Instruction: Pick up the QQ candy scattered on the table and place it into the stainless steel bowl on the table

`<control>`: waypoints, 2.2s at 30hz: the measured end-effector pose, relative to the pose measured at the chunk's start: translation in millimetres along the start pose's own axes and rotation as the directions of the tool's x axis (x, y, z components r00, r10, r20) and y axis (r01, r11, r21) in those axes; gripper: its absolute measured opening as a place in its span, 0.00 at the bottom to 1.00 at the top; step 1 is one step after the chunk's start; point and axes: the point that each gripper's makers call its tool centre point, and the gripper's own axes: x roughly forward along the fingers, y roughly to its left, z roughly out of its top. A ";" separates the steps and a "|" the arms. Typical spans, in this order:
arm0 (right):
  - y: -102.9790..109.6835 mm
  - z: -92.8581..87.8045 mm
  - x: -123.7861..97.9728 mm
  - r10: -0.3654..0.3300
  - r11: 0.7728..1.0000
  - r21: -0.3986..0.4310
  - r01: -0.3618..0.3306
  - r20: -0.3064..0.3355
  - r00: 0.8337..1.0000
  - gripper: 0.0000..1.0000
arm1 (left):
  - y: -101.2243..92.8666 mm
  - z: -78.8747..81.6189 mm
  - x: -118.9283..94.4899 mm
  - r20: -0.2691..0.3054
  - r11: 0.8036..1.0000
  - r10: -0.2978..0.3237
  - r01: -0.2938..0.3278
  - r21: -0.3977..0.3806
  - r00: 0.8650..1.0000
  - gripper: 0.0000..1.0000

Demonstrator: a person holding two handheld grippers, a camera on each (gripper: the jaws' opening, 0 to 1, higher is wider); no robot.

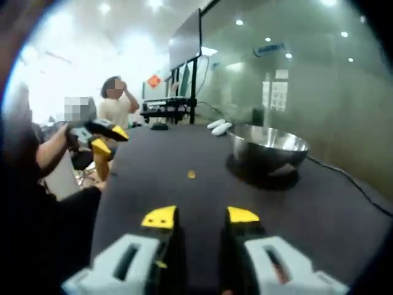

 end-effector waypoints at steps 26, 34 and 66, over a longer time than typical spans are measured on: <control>18.9 16.6 102.9 0.099 0.994 -0.048 -0.102 -0.049 0.994 0.26 | -2.8 3.0 -7.0 0.020 1.000 -0.012 0.012 -0.021 1.000 0.35; 14.5 22.1 124.2 0.117 0.993 0.036 -0.116 -0.025 0.993 0.23 | 0.1 0.4 -9.6 0.010 1.000 -0.002 0.002 -0.018 1.000 0.35; 17.0 29.8 133.8 0.122 0.992 0.001 -0.122 0.000 0.992 0.09 | 4.1 -0.6 -13.1 -0.010 1.000 0.022 -0.022 -0.009 1.000 0.35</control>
